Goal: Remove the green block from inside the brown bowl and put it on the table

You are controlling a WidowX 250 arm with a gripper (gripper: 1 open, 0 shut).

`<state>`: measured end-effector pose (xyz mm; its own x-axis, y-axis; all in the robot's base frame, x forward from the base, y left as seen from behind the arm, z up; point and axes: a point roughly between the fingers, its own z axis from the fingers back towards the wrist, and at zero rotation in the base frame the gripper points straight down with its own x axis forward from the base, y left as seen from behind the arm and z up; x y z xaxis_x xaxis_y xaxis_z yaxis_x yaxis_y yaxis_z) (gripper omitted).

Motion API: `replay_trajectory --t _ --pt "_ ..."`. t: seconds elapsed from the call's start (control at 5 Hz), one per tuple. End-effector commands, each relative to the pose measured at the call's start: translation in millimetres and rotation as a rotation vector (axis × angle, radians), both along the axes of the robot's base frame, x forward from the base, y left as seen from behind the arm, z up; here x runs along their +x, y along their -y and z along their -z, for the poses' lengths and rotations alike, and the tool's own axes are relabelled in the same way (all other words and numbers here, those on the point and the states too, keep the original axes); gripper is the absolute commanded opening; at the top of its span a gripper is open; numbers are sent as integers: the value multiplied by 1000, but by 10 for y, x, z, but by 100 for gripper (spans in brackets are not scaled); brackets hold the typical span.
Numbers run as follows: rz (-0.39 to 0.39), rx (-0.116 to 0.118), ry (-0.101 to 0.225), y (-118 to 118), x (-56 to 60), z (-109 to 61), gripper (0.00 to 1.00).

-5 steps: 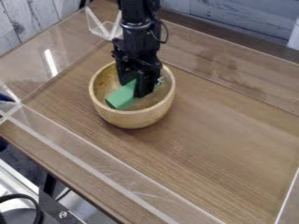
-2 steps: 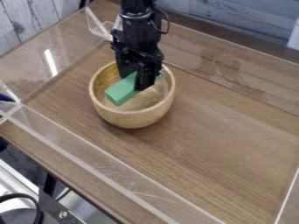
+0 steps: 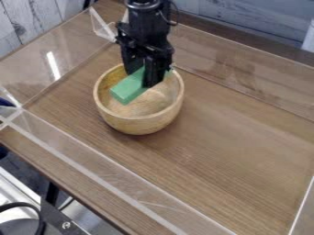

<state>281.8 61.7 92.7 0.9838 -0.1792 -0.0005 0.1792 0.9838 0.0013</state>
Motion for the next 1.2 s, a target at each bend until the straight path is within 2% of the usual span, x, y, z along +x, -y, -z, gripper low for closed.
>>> replay_trajectory --t 0.0,0.2,0.4,0.6,0.8,1.0 --pt "10 10 92 73 113 -282 0" --pt "32 -3 100 252 126 -314 0" --pt "53 -12 109 394 229 -295 0" --pt "67 -23 112 597 423 -267 0" --pt "90 -26 102 851 597 -137 0" --pt "103 -35 91 991 730 35 0"
